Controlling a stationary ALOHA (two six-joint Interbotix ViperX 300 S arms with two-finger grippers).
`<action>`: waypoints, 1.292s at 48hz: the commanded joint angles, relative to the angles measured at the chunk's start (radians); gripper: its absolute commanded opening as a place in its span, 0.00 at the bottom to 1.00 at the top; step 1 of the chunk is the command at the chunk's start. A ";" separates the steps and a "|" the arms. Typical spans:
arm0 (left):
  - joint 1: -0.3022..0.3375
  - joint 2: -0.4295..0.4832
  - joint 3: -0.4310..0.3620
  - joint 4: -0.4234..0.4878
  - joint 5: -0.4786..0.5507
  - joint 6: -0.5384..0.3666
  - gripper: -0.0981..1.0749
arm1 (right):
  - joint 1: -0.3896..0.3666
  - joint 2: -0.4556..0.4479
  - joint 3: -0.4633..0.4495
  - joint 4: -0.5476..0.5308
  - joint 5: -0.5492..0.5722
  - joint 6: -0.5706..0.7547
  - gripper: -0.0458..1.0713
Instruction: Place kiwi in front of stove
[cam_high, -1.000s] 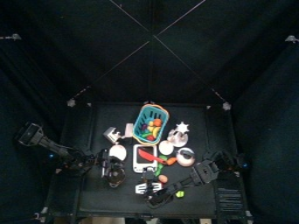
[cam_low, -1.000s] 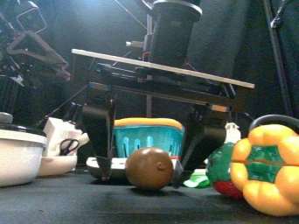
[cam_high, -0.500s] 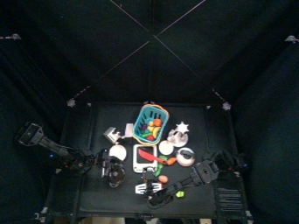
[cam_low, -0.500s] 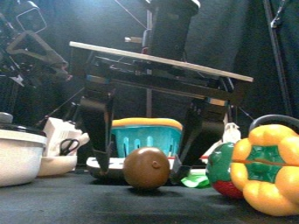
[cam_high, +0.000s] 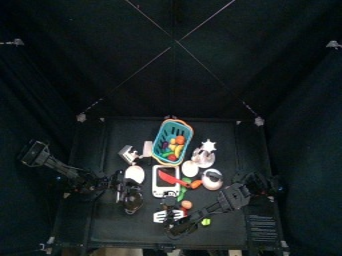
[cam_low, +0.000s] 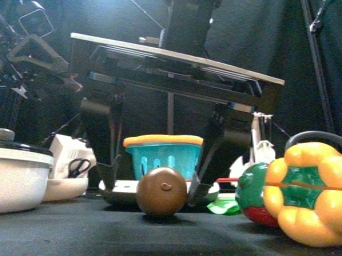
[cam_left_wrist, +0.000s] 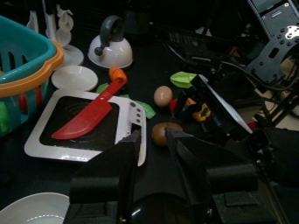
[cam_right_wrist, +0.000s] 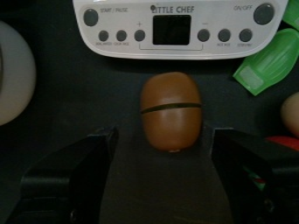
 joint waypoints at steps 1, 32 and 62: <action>0.000 0.000 -0.025 0.002 -0.005 0.000 0.70 | 0.002 -0.048 -0.020 0.002 -0.002 0.002 0.95; -0.021 0.000 -0.025 0.002 -0.002 0.000 0.70 | 0.031 -0.124 0.015 -0.008 0.077 -0.025 0.95; -0.034 0.000 -0.025 0.005 -0.002 0.002 0.70 | 0.094 -0.238 0.020 -0.137 0.258 -0.086 0.95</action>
